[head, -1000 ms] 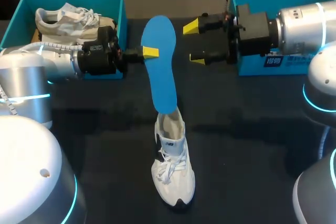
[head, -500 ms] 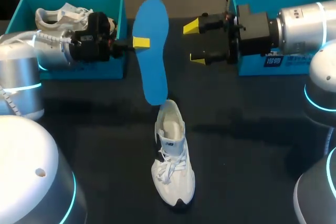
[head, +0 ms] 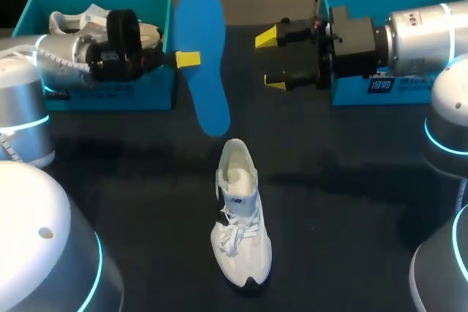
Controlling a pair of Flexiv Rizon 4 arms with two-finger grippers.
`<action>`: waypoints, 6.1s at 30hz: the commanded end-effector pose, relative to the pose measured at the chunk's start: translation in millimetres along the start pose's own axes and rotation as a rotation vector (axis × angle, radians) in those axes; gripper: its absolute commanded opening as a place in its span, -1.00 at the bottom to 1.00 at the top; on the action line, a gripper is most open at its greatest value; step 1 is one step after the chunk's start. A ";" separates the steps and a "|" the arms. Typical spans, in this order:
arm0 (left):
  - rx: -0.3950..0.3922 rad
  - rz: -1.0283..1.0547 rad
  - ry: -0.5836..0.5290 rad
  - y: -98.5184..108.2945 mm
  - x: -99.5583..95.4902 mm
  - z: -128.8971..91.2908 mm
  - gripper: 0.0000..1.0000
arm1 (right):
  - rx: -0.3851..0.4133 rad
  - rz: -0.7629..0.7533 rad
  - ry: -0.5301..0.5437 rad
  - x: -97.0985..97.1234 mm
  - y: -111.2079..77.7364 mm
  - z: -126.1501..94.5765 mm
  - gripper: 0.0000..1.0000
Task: Take the shoe out of the shoebox, open the shoe tongue, remove and reinsert the insole, then place the shoe into the shoebox
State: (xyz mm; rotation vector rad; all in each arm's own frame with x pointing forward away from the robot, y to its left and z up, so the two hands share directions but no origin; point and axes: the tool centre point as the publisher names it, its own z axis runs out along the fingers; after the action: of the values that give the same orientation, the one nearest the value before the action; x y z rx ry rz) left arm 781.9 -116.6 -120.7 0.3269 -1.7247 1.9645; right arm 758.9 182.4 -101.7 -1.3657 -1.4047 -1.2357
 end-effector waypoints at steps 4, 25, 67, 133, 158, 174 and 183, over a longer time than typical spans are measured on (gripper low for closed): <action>-0.032 0.146 -0.052 1.0 21.3 1.8 -1.00 | -0.001 0.001 -0.002 0.2 0.9 3.2 1.00; -0.093 0.760 0.004 2.3 25.4 7.2 -1.00 | -0.001 0.001 -0.002 0.2 0.9 3.2 1.00; -0.181 1.764 0.031 3.3 20.4 9.8 -1.00 | -0.001 0.001 -0.002 0.2 0.9 3.2 1.00; -0.282 2.154 -0.091 8.7 -19.6 31.4 -1.00 | 0.121 0.031 0.006 -11.6 -23.3 53.8 0.23; -0.304 2.151 -0.119 7.4 -20.3 33.4 -1.00 | 0.087 -0.008 -0.005 -16.3 -25.6 61.6 -0.09; -0.296 2.154 -0.111 6.2 -20.3 29.4 -1.00 | 0.070 0.007 -0.006 -19.6 -25.5 54.9 -0.33; -0.297 2.154 -0.111 6.0 -21.8 29.4 -1.00 | 0.073 0.011 0.001 -21.4 -24.1 56.4 -1.00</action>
State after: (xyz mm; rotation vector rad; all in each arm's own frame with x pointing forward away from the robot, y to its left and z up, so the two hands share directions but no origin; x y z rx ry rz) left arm 792.4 -149.9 -131.4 -2.4964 -2.5030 2.3761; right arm 741.0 232.0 -134.8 -1.3235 -1.4287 -1.1646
